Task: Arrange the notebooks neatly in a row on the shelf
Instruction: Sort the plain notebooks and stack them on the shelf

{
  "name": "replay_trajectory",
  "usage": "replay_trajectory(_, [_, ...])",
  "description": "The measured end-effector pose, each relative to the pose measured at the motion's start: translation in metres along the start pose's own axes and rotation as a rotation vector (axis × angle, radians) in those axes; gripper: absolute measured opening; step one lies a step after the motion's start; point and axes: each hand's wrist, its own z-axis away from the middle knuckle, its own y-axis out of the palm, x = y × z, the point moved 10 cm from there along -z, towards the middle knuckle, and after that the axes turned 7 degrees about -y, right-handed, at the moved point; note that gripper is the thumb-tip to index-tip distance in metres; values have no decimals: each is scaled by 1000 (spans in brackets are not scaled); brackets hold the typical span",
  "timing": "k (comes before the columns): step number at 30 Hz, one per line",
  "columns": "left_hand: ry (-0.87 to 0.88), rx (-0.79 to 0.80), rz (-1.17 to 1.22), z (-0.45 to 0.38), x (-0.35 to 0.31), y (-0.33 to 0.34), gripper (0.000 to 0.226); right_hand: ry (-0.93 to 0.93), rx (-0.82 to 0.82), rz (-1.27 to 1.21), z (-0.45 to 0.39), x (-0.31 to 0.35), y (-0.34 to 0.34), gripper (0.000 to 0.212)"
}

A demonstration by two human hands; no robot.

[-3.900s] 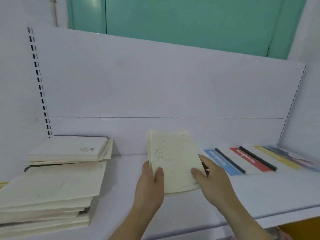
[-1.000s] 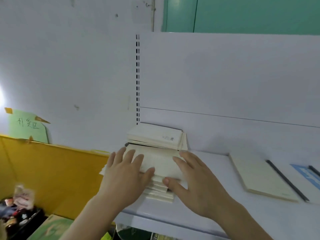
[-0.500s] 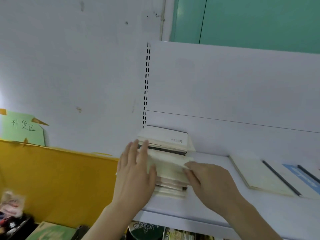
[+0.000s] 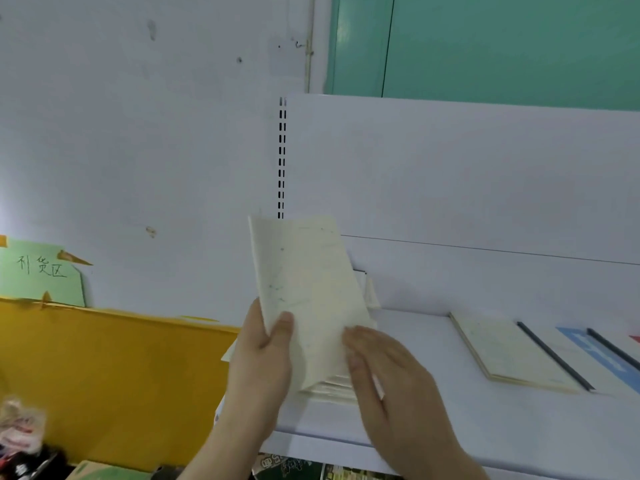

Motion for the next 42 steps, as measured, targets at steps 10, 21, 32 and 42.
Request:
replay_trajectory(10, [-51, -15, -29, -17, 19, -48, 30, 142, 711, 179, 10, -57, 67, 47])
replay_trajectory(21, [-27, 2, -92, -17, 23, -51, 26, 219, 130, 242, -35, -63, -35, 35])
replay_trajectory(32, [-120, 229, 235, 11, 24, 23, 33, -130, 3, 196, 10, 34, 32, 44])
replay_trajectory(42, [-57, 273, 118, 3, 23, 40, 26, 71, 120, 89, 30, -15, 6, 50])
